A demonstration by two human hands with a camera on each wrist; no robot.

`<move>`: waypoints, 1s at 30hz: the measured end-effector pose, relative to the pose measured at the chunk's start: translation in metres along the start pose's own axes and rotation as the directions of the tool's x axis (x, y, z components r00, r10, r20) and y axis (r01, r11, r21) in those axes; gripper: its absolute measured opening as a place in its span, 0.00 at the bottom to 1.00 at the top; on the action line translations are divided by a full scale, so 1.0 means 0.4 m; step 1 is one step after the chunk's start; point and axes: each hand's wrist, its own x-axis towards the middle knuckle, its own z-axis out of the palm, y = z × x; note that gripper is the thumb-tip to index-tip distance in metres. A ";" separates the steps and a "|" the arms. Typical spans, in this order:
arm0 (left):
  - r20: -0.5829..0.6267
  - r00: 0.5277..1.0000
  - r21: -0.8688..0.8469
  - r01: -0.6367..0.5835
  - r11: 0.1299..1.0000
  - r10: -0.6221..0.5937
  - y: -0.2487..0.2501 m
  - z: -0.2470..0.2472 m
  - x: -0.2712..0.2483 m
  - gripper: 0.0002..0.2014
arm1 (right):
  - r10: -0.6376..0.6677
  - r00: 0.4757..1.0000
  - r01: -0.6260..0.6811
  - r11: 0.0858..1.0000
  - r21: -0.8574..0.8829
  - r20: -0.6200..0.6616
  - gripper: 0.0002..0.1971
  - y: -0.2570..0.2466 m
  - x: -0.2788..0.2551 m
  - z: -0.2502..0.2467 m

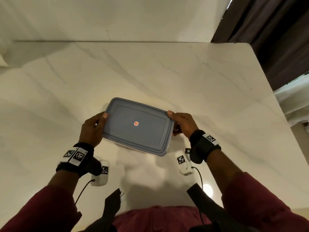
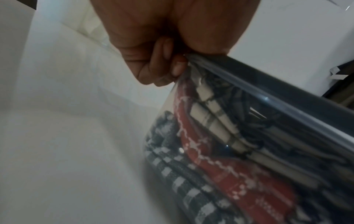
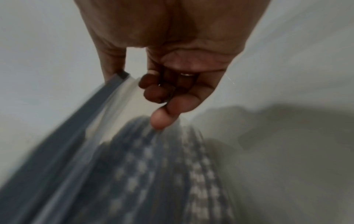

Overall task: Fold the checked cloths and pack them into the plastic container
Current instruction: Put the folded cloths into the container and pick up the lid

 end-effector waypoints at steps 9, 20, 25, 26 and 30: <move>0.021 0.999 0.023 -0.050 0.999 0.049 -0.010 0.001 0.022 0.18 | -0.079 0.997 0.079 0.997 0.027 0.011 0.21 -0.001 0.003 -0.002; 0.207 0.965 0.131 -0.188 0.973 0.159 0.035 -0.066 0.140 0.15 | 0.123 0.852 0.224 0.792 -0.568 0.508 0.29 -0.005 -0.086 0.034; -0.058 0.997 0.037 -0.039 0.999 0.041 -0.025 -0.098 -0.021 0.18 | -0.108 0.966 0.179 0.935 -0.305 0.235 0.21 -0.081 0.041 0.105; -0.020 0.998 -0.013 0.057 0.998 -0.057 -0.046 -0.111 -0.077 0.19 | -0.096 0.968 0.163 0.942 -0.293 0.230 0.22 -0.096 0.063 0.130; 0.335 0.906 -0.011 0.277 0.961 -0.258 -0.074 -0.137 -0.279 0.30 | -0.025 0.967 0.115 0.930 -0.348 0.254 0.27 -0.136 0.116 0.219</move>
